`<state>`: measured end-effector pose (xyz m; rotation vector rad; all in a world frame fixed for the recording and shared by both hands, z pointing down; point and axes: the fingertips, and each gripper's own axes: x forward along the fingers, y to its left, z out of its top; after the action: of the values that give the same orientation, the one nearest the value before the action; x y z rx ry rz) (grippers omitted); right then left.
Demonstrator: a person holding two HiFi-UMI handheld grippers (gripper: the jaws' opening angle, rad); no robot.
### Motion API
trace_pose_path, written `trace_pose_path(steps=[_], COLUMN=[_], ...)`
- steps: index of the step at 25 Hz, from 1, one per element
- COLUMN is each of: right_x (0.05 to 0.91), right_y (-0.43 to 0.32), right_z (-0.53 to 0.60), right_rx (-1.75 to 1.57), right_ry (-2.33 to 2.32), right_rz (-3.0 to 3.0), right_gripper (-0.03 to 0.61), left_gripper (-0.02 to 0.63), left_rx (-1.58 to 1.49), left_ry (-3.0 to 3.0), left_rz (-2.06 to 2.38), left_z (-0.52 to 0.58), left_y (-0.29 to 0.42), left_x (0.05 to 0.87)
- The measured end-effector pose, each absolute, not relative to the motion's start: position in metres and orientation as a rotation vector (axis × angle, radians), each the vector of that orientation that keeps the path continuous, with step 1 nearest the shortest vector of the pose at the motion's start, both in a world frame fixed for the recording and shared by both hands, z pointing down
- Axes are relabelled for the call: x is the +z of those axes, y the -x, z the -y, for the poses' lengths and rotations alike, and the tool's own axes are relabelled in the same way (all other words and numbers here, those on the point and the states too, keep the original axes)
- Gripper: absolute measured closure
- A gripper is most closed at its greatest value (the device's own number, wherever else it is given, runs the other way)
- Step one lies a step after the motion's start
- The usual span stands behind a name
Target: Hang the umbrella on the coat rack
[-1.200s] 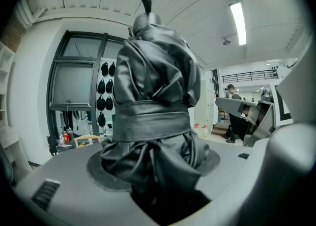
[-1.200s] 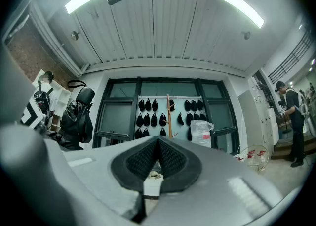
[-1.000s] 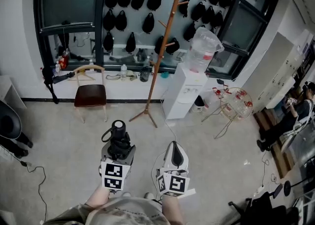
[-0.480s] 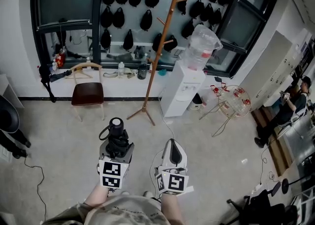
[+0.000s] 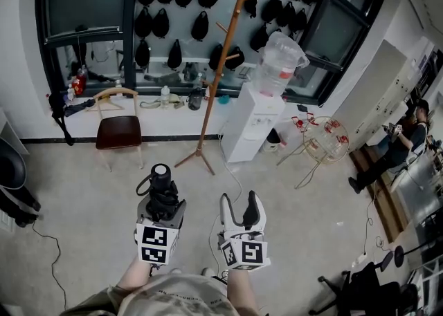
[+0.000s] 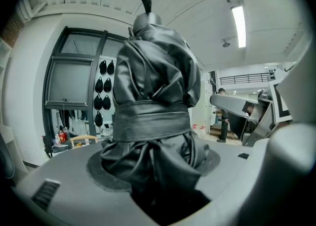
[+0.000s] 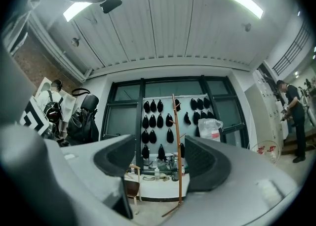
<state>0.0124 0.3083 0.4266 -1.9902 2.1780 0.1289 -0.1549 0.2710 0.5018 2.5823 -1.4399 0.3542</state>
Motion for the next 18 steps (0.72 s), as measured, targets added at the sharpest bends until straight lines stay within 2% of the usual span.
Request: trace_pose_path(steps=[13, 14, 15, 18], right_x=[0.432, 0.432, 0.434, 0.434], right_y=[-0.026, -0.028, -0.031, -0.039], right_z=[-0.297, -0.294, -0.290, -0.276], right_rx=[0.127, 0.116, 0.100, 0.084], right_ry=[2.041, 2.038, 2.029, 2.007], right_rz=[-2.192, -2.194, -2.199, -2.224], right_gripper=[0.272, 0.253, 0.175, 0.173], left_gripper=[0.311, 0.311, 0.311, 0.311], left_rx=[0.380, 0.388, 0.394, 0.397], left_ry=[-2.570, -2.571, -2.573, -2.571], left_rz=[1.383, 1.377, 1.373, 1.376], left_z=[-0.258, -0.256, -0.253, -0.240], left_y=[0.144, 0.141, 0.138, 0.127], left_x=[0.506, 0.506, 0.506, 0.505])
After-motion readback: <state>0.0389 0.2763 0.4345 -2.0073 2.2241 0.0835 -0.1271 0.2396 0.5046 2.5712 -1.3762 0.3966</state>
